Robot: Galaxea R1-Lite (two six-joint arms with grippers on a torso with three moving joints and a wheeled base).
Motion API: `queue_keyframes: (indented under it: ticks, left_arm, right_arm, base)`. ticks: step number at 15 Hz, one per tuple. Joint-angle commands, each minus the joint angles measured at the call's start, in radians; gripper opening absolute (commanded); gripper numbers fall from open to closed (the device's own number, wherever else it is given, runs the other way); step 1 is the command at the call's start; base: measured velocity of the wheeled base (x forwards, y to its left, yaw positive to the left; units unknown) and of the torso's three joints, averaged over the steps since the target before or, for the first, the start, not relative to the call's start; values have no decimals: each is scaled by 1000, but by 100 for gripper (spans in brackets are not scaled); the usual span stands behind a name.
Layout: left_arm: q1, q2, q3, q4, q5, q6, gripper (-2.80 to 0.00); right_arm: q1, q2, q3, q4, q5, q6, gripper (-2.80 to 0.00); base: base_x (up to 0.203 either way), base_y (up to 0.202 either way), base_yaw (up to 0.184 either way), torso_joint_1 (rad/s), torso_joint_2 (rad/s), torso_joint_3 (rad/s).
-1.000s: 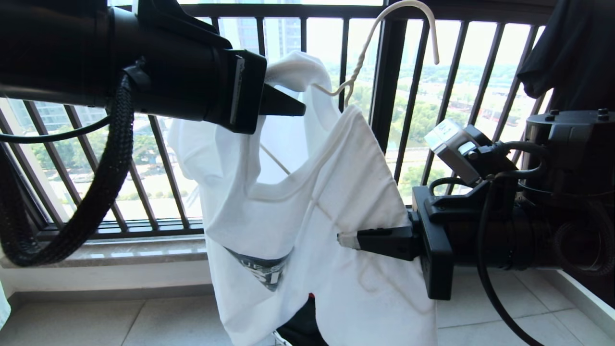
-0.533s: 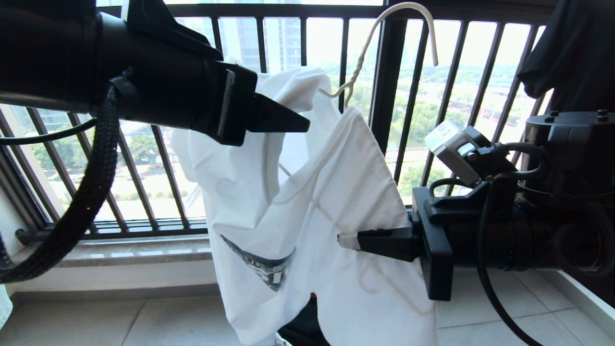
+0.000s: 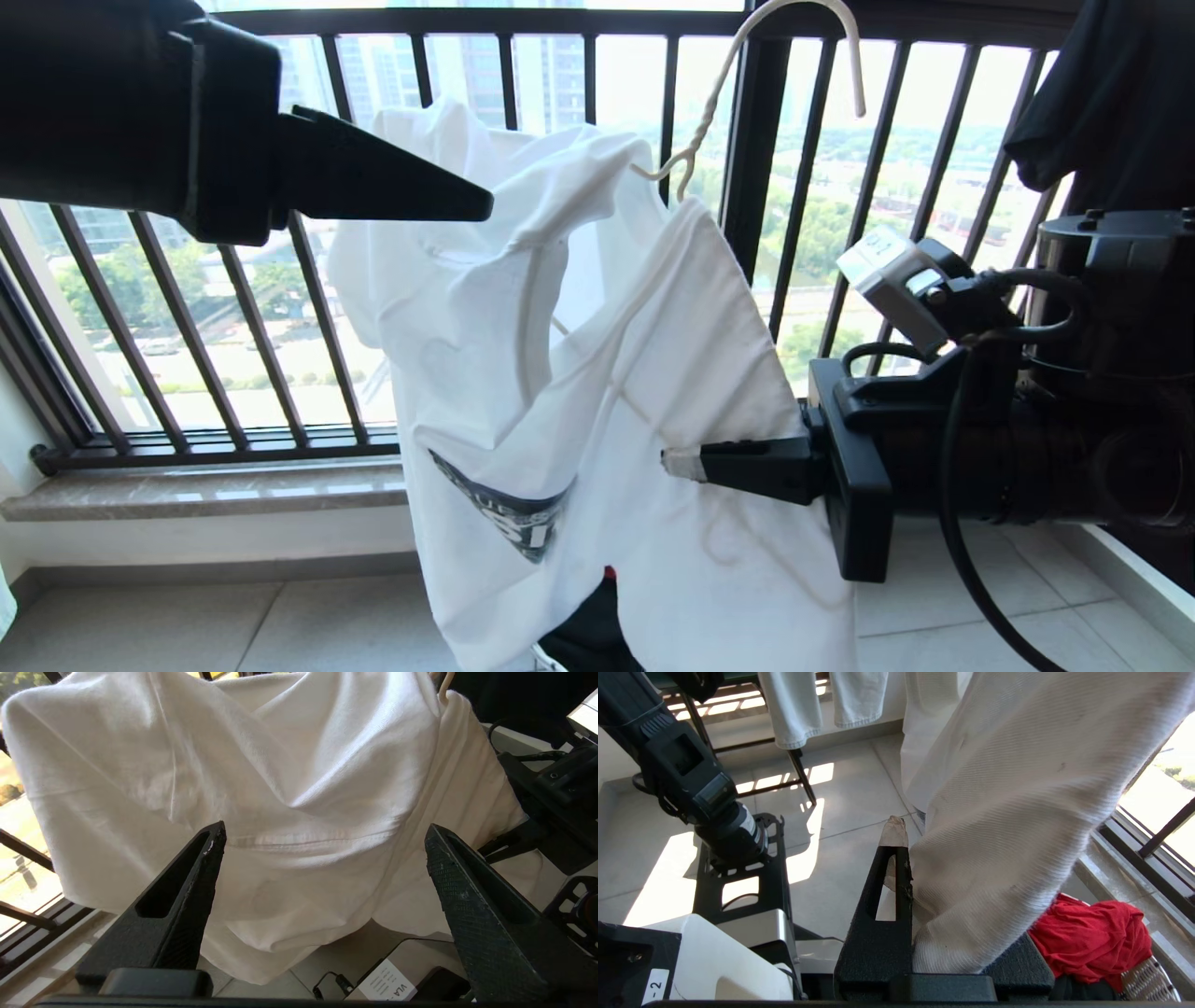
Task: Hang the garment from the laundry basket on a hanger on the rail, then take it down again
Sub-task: Hang the clothes on the clothes rack
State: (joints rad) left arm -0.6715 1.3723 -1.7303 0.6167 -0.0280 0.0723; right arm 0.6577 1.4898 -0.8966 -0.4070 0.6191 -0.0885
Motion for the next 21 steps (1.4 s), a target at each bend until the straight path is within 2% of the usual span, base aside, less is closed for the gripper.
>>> queue_keyframes:
  ticks: [1, 2, 4, 6, 7, 9, 11, 13, 14, 15, 17, 21]
  left_arm:
    - [46, -30, -16, 3, 2, 10, 0]
    - [86, -31, -29, 4, 2, 15, -280]
    - [142, -30, -44, 18, 2, 19, -280]
    - [180, -32, -45, 79, 0, 4, -280]
    - [204, -33, -45, 85, -3, -42, -280]
    - [217, -23, -36, 110, -8, -188, -280]
    - [209, -10, -34, 150, -24, -273, -280]
    - [194, -9, -31, 150, -102, -381, -280]
    - [193, -5, -29, 148, -136, -425, 0]
    - [194, 3, -20, 145, -166, -464, 0]
    - [197, 32, -12, 124, -178, -480, 0]
    - [216, 47, 91, -91, -189, -497, 0]
  right_arm:
    - [0, -10, 2, -3, 4, 0, -280]
    - [0, -11, 2, -3, 4, 0, -280]
    - [0, -16, 2, -3, 4, 0, -280]
    - [-1, -14, 1, -3, 4, 1, -280]
    - [-4, -14, -1, -3, 4, 1, -280]
    - [-6, -14, -1, -3, 4, 1, -280]
    - [-6, -11, -1, -3, 4, 1, -280]
    - [-6, -9, -2, -3, 4, 1, -280]
    - [-6, -9, -2, -3, 4, 1, -280]
    - [-6, -9, -2, -3, 4, 1, -280]
    - [-6, -12, -2, -3, 4, 1, -280]
    - [-6, -19, -1, -3, 4, 1, -280]
  base:
    - [0, 0, 0, 0, 0, 0]
    - [0, 0, 0, 0, 0, 0]
    - [0, 0, 0, 0, 0, 0]
    - [0, 0, 0, 0, 0, 0]
    - [0, 0, 0, 0, 0, 0]
    - [0, 0, 0, 0, 0, 0]
    - [0, 0, 0, 0, 0, 0]
    - [0, 0, 0, 0, 0, 0]
    - [0, 0, 0, 0, 0, 0]
    - [0, 0, 0, 0, 0, 0]
    - [0, 0, 0, 0, 0, 0]
    - [0, 0, 0, 0, 0, 0]
